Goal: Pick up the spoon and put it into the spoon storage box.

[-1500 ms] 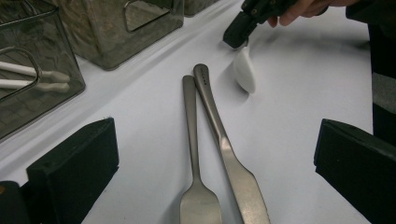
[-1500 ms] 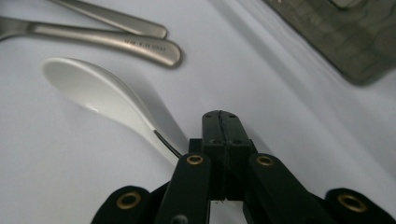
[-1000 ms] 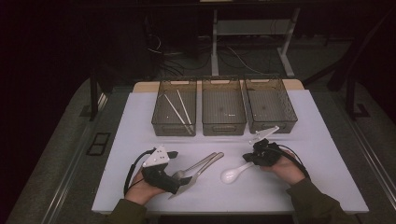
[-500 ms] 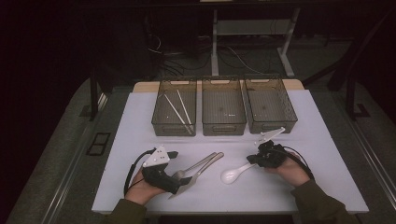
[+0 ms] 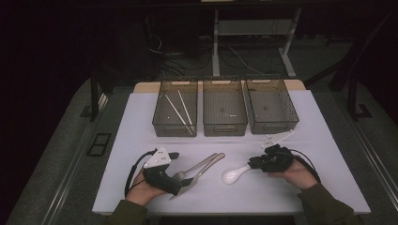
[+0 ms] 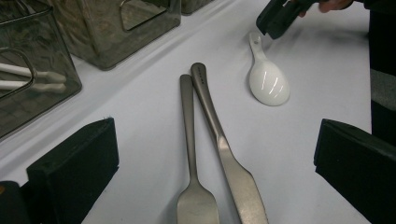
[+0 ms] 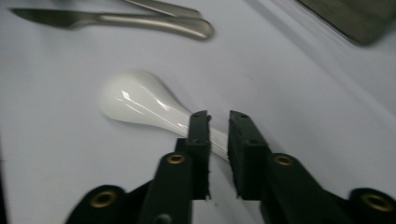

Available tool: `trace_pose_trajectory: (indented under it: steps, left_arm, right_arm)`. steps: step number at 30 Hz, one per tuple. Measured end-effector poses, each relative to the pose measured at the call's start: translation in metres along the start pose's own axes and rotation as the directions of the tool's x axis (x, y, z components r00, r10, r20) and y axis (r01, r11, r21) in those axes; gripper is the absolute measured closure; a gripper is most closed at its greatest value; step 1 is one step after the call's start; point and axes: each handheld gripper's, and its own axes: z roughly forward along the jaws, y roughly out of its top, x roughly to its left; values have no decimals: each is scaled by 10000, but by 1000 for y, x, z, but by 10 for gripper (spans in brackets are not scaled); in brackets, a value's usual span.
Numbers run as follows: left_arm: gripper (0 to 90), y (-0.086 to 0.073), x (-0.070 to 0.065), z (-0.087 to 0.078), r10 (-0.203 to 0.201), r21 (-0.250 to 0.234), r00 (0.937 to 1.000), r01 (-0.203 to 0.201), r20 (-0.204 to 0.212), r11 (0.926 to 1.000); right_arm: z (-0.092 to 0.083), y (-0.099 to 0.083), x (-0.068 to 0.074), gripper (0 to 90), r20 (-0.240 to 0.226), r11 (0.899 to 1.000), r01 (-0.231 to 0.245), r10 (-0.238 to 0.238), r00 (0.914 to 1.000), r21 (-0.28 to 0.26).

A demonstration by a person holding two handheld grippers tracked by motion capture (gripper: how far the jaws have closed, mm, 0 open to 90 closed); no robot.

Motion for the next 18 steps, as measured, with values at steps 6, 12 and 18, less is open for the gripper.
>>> trace_pose_trajectory:
  steps: [6, 12, 18]
  left_arm:
    - [0, 0, 0, 0, 35, 39, 10000, -35, -1, 10000]
    - [0, 0, 0, 0, 0, 34, 10000, 0, 9, 10000]
    - [0, 0, -1, 1, -1, 15, 10000, 1, 21, 10000]
  right_arm:
    - [8, 7, 20, 543, -1042, 9946, 1026, -1035, 9892, -141]
    - [16, 8, 30, 467, -932, 9732, 2294, -2270, 9694, 159]
    - [25, 11, 36, 392, -888, 9590, 2824, -2793, 9561, 243]
